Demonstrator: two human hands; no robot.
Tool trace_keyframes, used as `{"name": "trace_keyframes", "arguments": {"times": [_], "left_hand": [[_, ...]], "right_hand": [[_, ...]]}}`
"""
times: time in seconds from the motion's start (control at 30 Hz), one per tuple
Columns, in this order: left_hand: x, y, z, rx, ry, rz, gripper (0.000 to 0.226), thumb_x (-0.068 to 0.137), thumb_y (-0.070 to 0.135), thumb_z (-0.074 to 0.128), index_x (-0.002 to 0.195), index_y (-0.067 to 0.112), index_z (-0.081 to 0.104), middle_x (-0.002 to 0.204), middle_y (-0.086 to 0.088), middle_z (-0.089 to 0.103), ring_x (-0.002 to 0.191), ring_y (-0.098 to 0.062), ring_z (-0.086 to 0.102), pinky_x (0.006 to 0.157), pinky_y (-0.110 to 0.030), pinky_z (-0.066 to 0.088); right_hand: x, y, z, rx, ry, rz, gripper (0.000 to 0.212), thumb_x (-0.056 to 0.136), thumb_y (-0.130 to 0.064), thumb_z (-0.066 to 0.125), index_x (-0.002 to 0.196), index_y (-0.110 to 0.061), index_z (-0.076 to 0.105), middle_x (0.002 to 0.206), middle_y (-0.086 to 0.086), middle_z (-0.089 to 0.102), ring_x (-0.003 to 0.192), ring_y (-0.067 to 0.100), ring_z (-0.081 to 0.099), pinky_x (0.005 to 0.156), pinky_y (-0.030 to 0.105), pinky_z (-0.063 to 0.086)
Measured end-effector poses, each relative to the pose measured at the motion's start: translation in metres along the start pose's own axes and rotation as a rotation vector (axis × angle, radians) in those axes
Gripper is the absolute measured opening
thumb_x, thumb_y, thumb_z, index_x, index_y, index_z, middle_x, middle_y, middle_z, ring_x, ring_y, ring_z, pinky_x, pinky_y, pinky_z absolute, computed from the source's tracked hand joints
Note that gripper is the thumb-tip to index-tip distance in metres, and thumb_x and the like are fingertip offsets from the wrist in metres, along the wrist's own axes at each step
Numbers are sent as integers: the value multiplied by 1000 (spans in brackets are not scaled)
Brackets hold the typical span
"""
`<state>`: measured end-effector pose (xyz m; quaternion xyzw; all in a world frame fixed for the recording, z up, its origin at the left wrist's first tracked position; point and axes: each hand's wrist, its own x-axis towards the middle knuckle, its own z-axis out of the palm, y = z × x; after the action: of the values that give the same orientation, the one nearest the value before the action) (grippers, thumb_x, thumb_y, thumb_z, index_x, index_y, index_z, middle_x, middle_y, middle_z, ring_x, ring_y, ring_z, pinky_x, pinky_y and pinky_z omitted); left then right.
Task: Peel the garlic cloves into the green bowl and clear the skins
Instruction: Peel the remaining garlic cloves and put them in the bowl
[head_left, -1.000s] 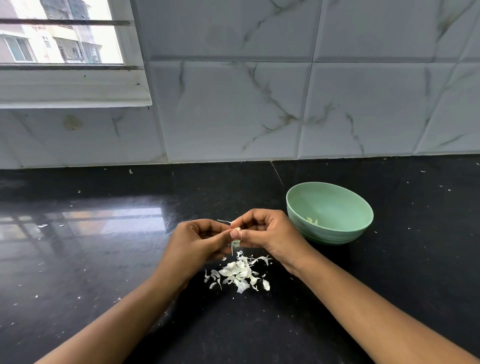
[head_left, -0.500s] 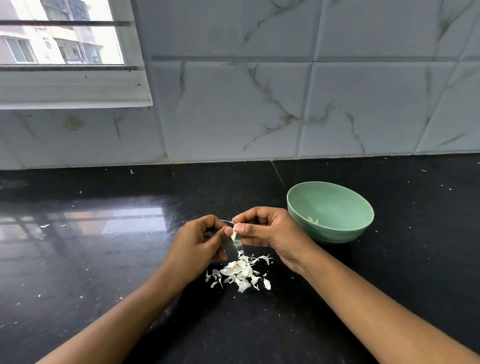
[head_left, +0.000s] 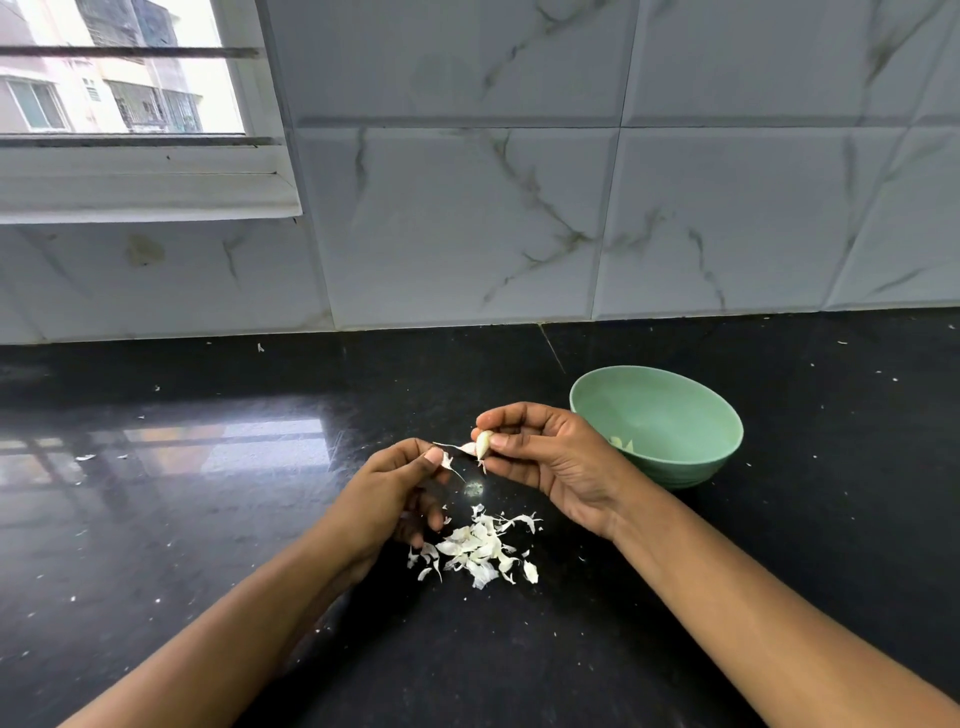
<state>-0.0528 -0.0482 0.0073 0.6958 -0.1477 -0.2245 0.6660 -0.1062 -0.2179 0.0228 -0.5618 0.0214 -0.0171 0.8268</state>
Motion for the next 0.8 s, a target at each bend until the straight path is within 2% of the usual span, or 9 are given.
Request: {"name": "trace_keyframes", "arguments": {"times": [0.13,0.2,0.27,0.4,0.57,0.67,0.73,0.8], "left_hand": [[-1,0,-5,332,-42,137,7,89,9,63,83,6,62,67,-4,66,46,-13,58,38,-20,41],[-4,1,-4,435,-65,167,7,83,6,71,86,11,66,70,-9,70,50,-14,62,41,-20,43],[-5,3,-3,456,-66,168,15,79,6,75,89,14,66,73,-9,72,52,-14,65,44,-22,45],[-6,5,-4,433,-37,168,10,81,6,72,86,14,68,67,-4,72,52,-11,66,56,-32,50],[-8,9,-7,634,-78,294,31,91,8,61,98,38,64,85,17,74,75,-5,69,67,-31,56],[-9,9,-8,631,-131,306,36,92,6,58,104,40,59,91,18,73,82,-7,70,70,-32,57],[-10,10,-7,551,-145,294,31,86,8,66,102,34,63,91,11,75,80,-7,70,73,-29,57],[-11,11,-7,554,-90,312,15,76,25,76,88,29,69,80,7,74,70,-6,70,69,-25,57]], "right_hand": [[0,-3,-3,-92,7,11,15,80,7,62,89,-4,68,79,7,72,70,12,69,64,20,58],[0,-1,-4,-156,23,9,14,81,8,63,88,-4,68,78,5,72,70,11,69,64,21,58],[1,-1,-4,-204,43,4,13,81,7,64,89,-3,67,78,6,70,70,10,68,65,21,57],[1,-1,-4,-226,63,-2,13,81,7,65,89,-3,66,76,5,69,69,10,68,64,20,57],[1,-1,-5,-242,58,-19,16,80,8,66,92,-4,67,79,3,68,73,12,68,66,22,58],[0,-2,-5,-273,40,-29,19,80,7,66,93,-6,67,79,1,68,75,13,68,68,25,59],[-1,-2,-5,-276,33,-35,19,79,7,67,93,-7,67,79,1,67,75,13,68,68,26,59],[0,-1,-4,-257,24,-43,19,79,8,67,92,-6,67,79,1,67,74,12,68,66,25,58]]}}
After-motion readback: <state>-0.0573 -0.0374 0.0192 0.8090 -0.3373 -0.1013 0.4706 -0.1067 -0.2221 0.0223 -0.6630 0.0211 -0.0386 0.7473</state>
